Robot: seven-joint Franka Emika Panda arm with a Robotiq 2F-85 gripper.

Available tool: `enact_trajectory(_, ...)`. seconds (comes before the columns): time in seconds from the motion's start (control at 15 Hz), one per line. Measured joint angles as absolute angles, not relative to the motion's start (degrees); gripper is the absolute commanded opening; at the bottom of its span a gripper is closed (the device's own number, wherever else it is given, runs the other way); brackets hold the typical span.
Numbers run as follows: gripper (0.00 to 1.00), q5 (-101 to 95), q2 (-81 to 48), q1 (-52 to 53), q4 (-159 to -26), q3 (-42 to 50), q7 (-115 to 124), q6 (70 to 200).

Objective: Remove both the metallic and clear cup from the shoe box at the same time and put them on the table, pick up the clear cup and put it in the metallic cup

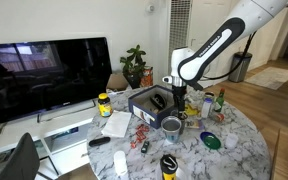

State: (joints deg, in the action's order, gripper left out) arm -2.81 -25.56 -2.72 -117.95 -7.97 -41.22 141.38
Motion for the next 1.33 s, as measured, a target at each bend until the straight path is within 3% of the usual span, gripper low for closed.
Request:
enact_trajectory(0.2, 0.99, -2.8, -26.7, -2.7, -117.1, -8.3, -42.1, 141.6)
enact_trajectory(0.47, 0.61, -2.8, -27.8, -2.7, -116.0, -8.3, -42.5, 141.8)
enact_trajectory(1.0, 0.01, -2.9, -29.1, -3.1, -114.5, -8.1, -42.6, 141.8)
enact_trajectory(1.33, 0.02, -3.1, -29.1, -3.6, -114.4, -7.1, -42.6, 141.8)
